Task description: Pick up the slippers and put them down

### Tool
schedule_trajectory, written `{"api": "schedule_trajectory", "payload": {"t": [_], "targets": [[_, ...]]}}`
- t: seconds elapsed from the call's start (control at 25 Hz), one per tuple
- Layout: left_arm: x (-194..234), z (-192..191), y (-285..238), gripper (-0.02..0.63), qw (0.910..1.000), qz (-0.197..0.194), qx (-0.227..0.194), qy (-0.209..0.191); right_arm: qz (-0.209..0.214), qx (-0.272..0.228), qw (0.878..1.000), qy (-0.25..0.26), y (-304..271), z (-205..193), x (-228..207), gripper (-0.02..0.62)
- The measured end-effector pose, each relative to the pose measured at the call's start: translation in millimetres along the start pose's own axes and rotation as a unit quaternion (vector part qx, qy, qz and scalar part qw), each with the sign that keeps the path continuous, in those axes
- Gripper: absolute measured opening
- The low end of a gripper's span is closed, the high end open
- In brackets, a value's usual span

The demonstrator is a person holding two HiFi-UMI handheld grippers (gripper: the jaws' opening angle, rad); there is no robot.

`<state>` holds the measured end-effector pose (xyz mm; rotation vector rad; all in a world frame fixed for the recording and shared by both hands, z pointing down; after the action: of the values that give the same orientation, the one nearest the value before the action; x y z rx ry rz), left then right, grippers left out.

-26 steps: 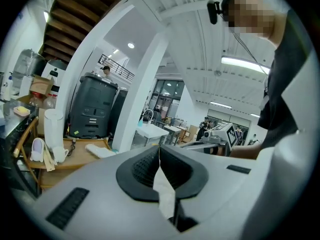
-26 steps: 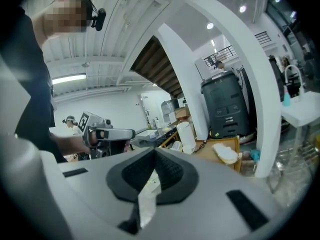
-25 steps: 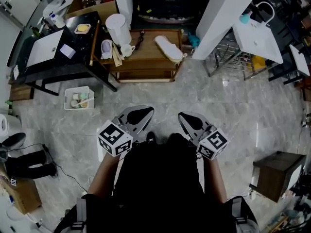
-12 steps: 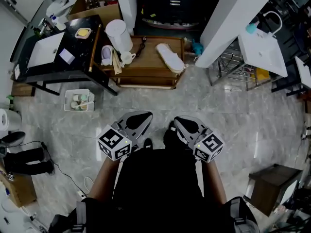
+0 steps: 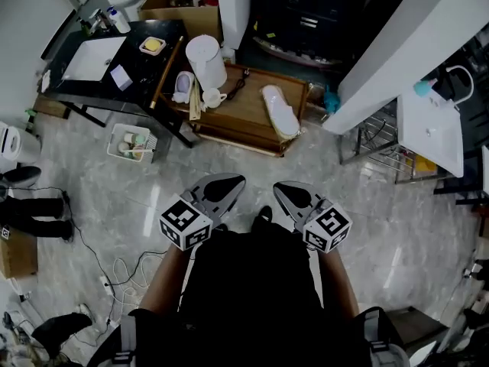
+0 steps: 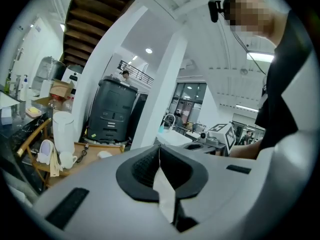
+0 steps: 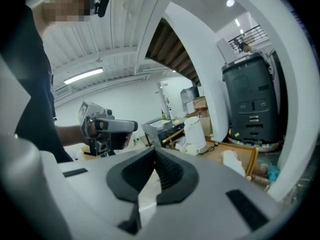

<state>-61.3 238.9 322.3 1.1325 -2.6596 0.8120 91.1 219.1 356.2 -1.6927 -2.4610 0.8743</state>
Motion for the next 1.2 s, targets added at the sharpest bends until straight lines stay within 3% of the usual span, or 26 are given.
{"api": "schedule_trajectory", "payload": {"t": [0.28,0.52,0.76,1.2], "targets": [[-1,-1,-16,0.014,0.9968,0.063,-0.026,0.043,0.072,0.042,0.996,0.037,-6,-7,-19,0.009],[3,-3,-28,0.014,0.9952,0.07,-0.028,0.063,0.077,0.039,0.995,0.041,-5,1,-38,0.009],[23,12,-52,0.014,0.9975,0.036,-0.019,0.057,0.058,0.037,0.997,0.025,-11,8,-54,0.009],[77,58,-116,0.014,0.9982,-0.052,0.013,0.028,-0.015,0.038,0.999,-0.014,-28,33,-112,0.009]]}}
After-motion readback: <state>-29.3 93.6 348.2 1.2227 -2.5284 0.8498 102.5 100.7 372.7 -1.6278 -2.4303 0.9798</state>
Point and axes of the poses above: the fingertips, and each gripper's own axes: y backward along the fingers, x to its left, z out of its top, the point moved 5 cm from there along y, backward along the fingers, and after that the axes turned 12 degrees about x, right-handed, at the moved point
